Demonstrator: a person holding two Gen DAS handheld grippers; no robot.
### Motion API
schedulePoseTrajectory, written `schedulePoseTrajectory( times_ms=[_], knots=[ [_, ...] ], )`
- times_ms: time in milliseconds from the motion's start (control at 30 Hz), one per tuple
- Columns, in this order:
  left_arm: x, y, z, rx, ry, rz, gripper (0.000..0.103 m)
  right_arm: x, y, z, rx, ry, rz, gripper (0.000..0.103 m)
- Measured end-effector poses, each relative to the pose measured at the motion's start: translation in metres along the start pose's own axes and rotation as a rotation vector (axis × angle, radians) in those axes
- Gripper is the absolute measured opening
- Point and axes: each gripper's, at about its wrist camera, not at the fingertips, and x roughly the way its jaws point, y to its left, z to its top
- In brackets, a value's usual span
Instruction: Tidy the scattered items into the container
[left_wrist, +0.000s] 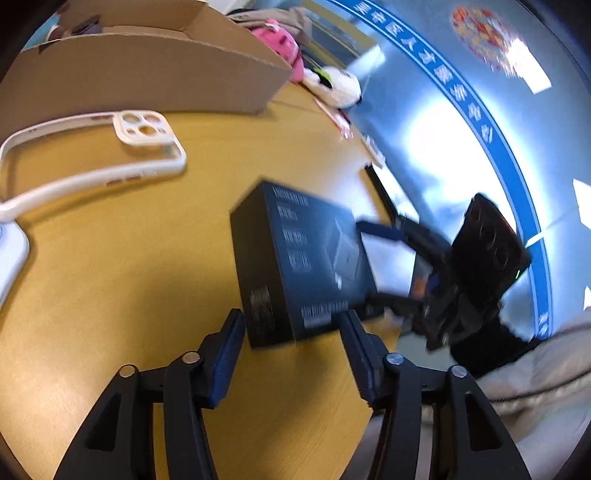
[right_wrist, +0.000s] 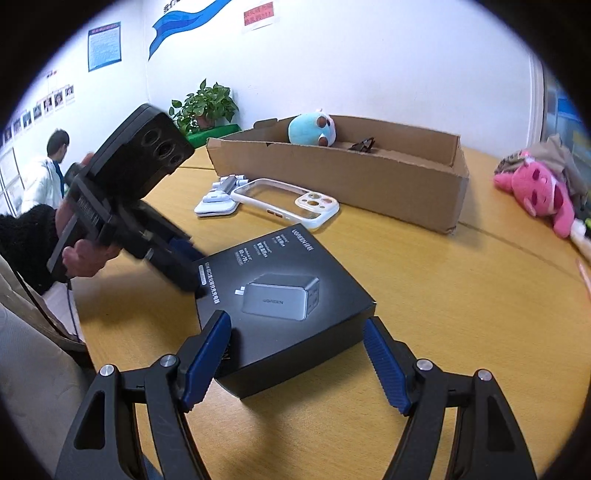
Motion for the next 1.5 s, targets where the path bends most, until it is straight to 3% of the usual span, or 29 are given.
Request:
schedulePoseTrajectory(
  times_ms=[67, 167, 333, 433, 567, 667, 800, 933, 1100, 1200, 1300, 1500],
  knots=[
    [0.0, 0.003, 0.009, -0.012, -0.016, -0.01, 0.066, 0.001, -0.006, -0.001, 0.051, 0.011, 0.037, 0.073],
    [0.014, 0.001, 0.012, 0.016, 0.037, 0.049, 0.065, 0.005, -0.02, -0.002, 0.161, 0.036, 0.105, 0.074],
    [0.021, -0.01, -0.001, 0.095, 0.066, 0.034, 0.066, 0.015, -0.055, -0.001, 0.336, 0.085, 0.18, 0.078],
    [0.017, -0.007, -0.006, 0.098, 0.069, 0.017, 0.067, 0.025, -0.082, 0.0, 0.47, 0.08, 0.285, 0.079],
    [0.015, -0.008, -0.01, 0.114, 0.059, 0.026, 0.069, 0.037, -0.08, 0.011, 0.464, 0.117, 0.368, 0.078],
    [0.01, -0.006, -0.018, 0.124, 0.054, 0.025, 0.069, 0.039, -0.069, 0.017, 0.446, 0.133, 0.358, 0.08],
    [0.013, -0.013, -0.018, 0.117, 0.049, 0.037, 0.069, 0.03, -0.067, 0.02, 0.495, 0.076, 0.406, 0.08],
    [0.015, -0.017, -0.02, 0.115, 0.046, 0.041, 0.07, 0.023, -0.054, 0.029, 0.438, 0.07, 0.365, 0.08],
    [0.014, -0.019, -0.024, 0.107, 0.027, 0.055, 0.07, 0.009, -0.043, 0.036, 0.433, 0.024, 0.397, 0.079],
    [0.013, -0.019, -0.026, 0.101, 0.014, 0.061, 0.07, 0.013, -0.024, 0.038, 0.407, 0.046, 0.474, 0.075],
    [0.012, -0.018, -0.027, 0.096, 0.01, 0.061, 0.071, 0.018, -0.004, 0.039, 0.332, 0.077, 0.446, 0.075],
    [0.012, -0.018, -0.029, 0.1, 0.005, 0.059, 0.071, -0.008, -0.047, 0.023, 0.48, 0.0, 0.335, 0.077]
  ],
)
